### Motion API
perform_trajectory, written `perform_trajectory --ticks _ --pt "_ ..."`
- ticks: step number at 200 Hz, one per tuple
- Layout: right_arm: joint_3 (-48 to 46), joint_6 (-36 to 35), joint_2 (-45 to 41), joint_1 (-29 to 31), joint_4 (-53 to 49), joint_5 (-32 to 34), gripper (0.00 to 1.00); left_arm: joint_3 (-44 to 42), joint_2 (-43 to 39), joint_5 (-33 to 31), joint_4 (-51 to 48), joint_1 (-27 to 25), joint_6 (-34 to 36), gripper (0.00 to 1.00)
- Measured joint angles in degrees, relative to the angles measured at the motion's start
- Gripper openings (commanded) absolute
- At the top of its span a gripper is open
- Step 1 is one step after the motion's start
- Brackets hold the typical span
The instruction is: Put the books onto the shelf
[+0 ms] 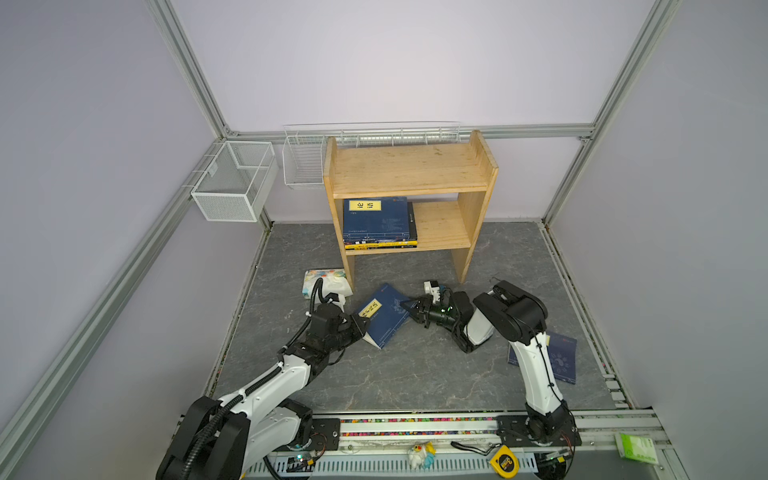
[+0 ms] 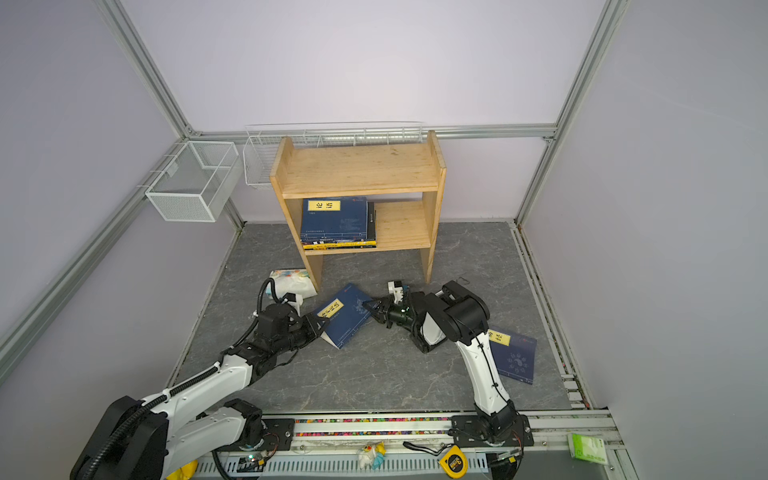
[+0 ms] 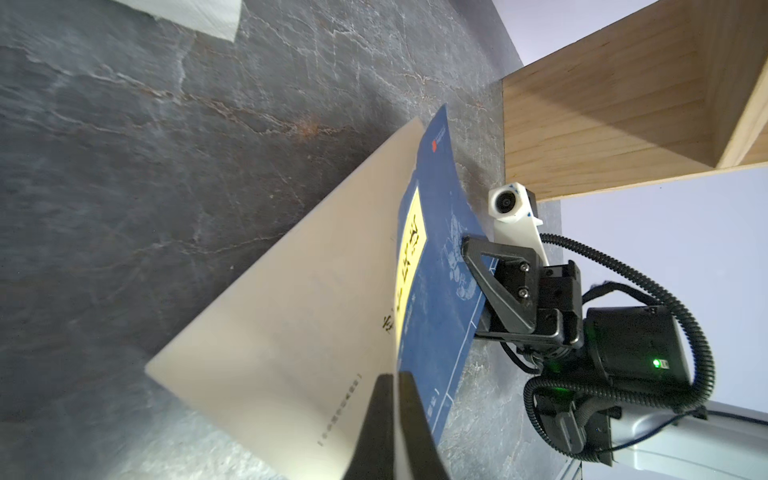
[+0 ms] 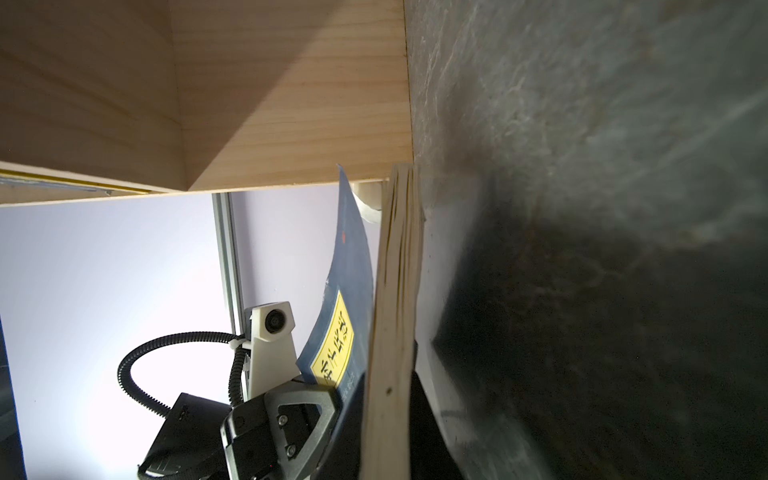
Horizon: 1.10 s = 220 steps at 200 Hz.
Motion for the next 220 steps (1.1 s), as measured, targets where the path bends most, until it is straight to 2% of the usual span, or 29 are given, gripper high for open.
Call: perform_trajectory --ticks 10,25,46,58,93,115,143,179,202,220 --pt "-0.4 -0.1 0.0 0.0 0.4 0.2 0.08 0.2 -0.9 -0.5 -1.1 0.0 0.4 0.35" --pt "-1.6 -0.3 -0.7 -0.2 0.6 0.7 0.07 0.7 -3.1 -1.6 -3.2 0.0 0.3 0.55" --pt "-3.8 -0.6 -2.4 -0.8 0.0 1.1 0.07 1.4 -8.5 -3.7 -5.8 0.0 0.0 0.71" --pt "-4.9 -0.7 -3.5 -1.3 -1.1 1.2 0.07 1.8 -12.7 -5.2 -7.9 0.0 0.5 0.76" --pt "-7.0 -1.8 -8.3 -2.2 -7.6 1.3 0.07 4.4 -24.8 -9.3 -15.9 0.3 1.6 0.84" --pt "-7.3 -5.4 -16.5 -2.2 -16.6 1.5 0.07 6.7 -29.8 -11.0 -20.1 0.5 2.4 0.86" --pt "-4.8 -14.8 -33.8 -2.2 -38.1 2.7 0.07 9.6 -32.3 -12.4 -24.3 0.5 3.6 0.87" --pt "8.9 -31.0 -52.2 -2.0 -72.0 7.6 0.07 12.1 -32.3 -12.2 -26.1 0.7 4.6 0.96" --pt "16.3 -39.2 -61.4 -1.8 -85.9 11.4 0.07 12.6 -30.7 -8.1 -21.8 1.3 3.5 0.99" --pt "20.2 -43.9 -66.2 -1.8 -91.7 14.4 0.08 13.0 -27.2 -2.4 -15.3 1.4 1.7 1.0"
